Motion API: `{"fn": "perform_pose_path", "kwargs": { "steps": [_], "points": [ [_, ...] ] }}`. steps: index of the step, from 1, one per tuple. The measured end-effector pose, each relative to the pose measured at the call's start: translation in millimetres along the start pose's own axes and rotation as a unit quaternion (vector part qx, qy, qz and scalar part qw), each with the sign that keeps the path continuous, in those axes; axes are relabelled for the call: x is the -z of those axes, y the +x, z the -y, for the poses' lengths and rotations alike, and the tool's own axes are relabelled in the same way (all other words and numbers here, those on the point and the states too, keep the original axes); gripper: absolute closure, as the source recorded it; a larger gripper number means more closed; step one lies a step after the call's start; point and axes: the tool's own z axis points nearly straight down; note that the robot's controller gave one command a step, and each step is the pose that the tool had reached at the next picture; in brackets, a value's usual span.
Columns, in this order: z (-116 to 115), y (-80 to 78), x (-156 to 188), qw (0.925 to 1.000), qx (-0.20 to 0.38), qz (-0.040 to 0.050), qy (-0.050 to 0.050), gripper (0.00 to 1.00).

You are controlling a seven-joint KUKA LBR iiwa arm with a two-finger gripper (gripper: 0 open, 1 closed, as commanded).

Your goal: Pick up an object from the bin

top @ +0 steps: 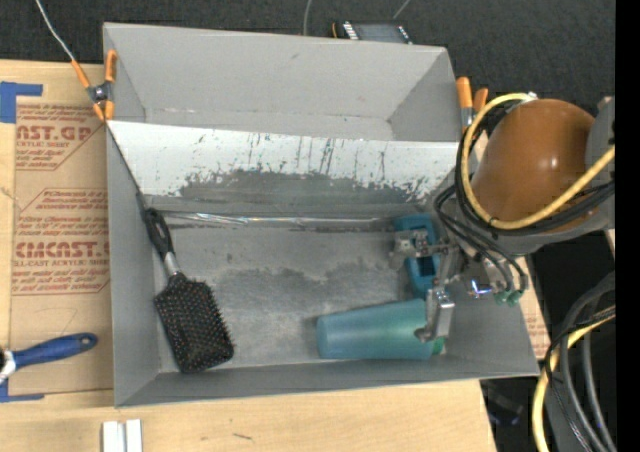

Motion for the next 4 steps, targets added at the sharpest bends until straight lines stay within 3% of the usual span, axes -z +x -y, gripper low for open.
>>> {"fn": "perform_pose_path", "kwargs": {
  "steps": [1, 2, 3, 4],
  "points": [
    [-29, -6.0, -42, 0.9911, -0.133, -0.0018, -0.001, 0.00],
    [-38, -1.5, -111, 0.9883, -0.153, -0.0057, -0.001, 0.00],
    [-37, -3.3, -108, 0.9883, -0.153, -0.0024, -0.001, 1.00],
    [-30, -31.6, 13, 0.9890, -0.148, 0.0018, -0.001, 1.00]
  ]
}}
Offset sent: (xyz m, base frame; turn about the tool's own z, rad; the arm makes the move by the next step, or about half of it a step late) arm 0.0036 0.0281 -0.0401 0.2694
